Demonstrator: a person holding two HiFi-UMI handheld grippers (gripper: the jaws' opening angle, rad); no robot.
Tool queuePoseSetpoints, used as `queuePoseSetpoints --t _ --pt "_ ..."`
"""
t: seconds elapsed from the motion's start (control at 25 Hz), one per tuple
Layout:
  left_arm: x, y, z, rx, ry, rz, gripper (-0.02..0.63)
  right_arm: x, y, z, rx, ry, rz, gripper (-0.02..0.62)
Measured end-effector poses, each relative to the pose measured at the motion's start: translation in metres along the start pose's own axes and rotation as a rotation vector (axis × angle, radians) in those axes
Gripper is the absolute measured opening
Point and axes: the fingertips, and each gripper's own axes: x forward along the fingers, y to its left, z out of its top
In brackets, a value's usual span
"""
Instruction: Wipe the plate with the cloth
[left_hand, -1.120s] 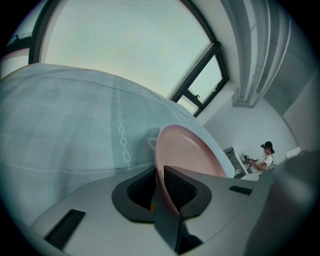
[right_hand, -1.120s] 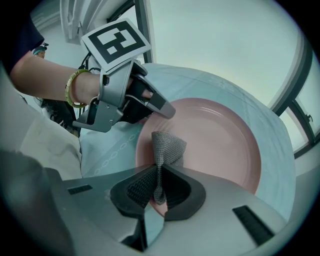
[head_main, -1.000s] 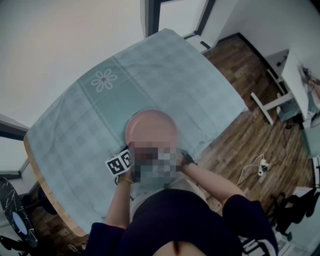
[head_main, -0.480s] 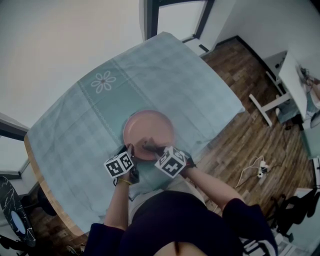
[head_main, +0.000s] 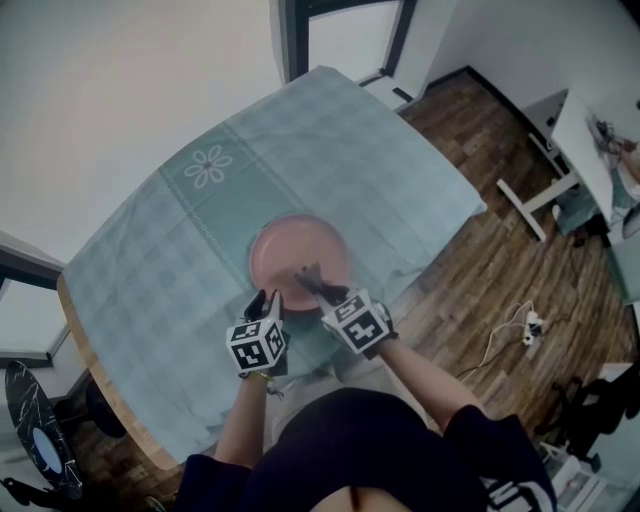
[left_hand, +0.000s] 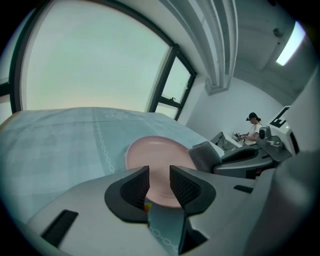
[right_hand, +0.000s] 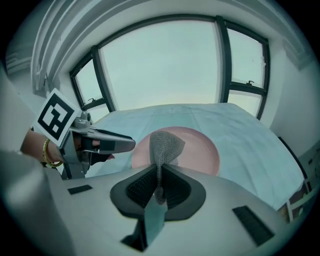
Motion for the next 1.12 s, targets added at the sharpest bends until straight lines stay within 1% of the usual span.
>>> queuePoseSetpoints --t 0.08,0.2,0.32,0.52,0.64,0.8,0.96,1.12 --pt "-0.009 -0.013 0.006 0.020 -0.017 -0.033 0.135 -0.008 0.001 0.002 0.045 -0.038 -0.015 0.033" --pt "-0.024 -0.029 0.014 0.001 -0.047 -0.082 0.125 -0.022 0.002 0.005 0.110 -0.111 -0.021 0.033" --pt "-0.035 -0.041 0.019 -0.015 -0.059 -0.102 0.080 -0.036 0.000 0.004 0.142 -0.158 -0.038 0.032" --pt "-0.046 -0.063 0.018 0.013 -0.069 -0.122 0.054 -0.063 -0.002 -0.004 0.212 -0.189 -0.037 0.032" --pt "-0.052 -0.073 0.010 0.003 -0.067 -0.133 0.043 -0.075 0.000 -0.014 0.239 -0.206 -0.034 0.032" --pt "-0.063 -0.091 -0.009 -0.007 -0.062 -0.140 0.032 -0.096 0.006 -0.032 0.245 -0.226 -0.037 0.033" --pt "-0.081 -0.121 -0.028 -0.001 -0.064 -0.152 0.025 -0.124 0.014 -0.055 0.259 -0.257 -0.038 0.032" --pt "-0.107 -0.151 -0.045 -0.007 -0.079 -0.151 0.021 -0.159 0.027 -0.079 0.246 -0.276 -0.037 0.032"
